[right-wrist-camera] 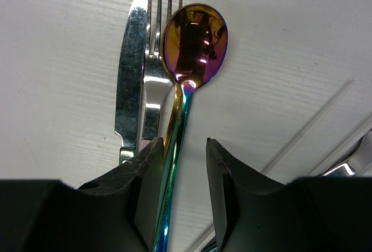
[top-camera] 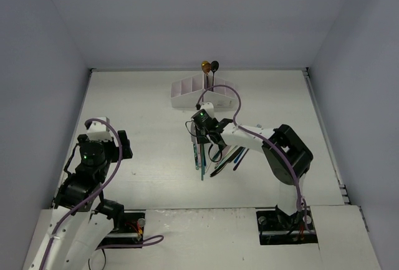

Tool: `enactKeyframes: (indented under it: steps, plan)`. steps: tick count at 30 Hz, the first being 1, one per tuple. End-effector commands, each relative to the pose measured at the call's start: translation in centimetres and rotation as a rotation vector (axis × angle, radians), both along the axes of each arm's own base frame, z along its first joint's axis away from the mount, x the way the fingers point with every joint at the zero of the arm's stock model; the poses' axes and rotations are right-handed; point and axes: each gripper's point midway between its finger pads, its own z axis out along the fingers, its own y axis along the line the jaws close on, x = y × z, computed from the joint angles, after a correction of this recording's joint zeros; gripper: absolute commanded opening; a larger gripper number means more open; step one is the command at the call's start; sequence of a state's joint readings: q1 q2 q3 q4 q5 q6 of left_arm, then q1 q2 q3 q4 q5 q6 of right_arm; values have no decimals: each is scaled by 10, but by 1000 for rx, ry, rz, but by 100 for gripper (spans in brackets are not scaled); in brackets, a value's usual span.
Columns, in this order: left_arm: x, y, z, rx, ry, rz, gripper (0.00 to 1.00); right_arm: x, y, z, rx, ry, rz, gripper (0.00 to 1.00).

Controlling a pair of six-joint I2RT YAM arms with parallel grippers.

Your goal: Sort the eating utensils into containers

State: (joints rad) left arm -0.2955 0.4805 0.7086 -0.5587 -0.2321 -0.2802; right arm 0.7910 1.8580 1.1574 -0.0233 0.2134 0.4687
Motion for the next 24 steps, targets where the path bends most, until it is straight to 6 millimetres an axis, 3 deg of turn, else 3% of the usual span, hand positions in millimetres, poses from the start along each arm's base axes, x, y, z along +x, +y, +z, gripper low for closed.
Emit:
enactKeyframes:
  steps: [1, 10, 22, 24]
  plan:
    - [10, -4, 15, -7, -56, -10, 90, 13, 3, 6, 11, -35, -33, 32]
    - [10, -4, 15, -10, -57, -12, 90, 12, -15, -14, -49, -14, -63, 29]
    - [10, -5, 16, -10, -60, -14, 90, 15, -51, -1, -50, -22, -97, 28]
    - [10, -5, 16, -10, -59, -14, 90, 14, -52, 1, -47, -21, -92, 23]
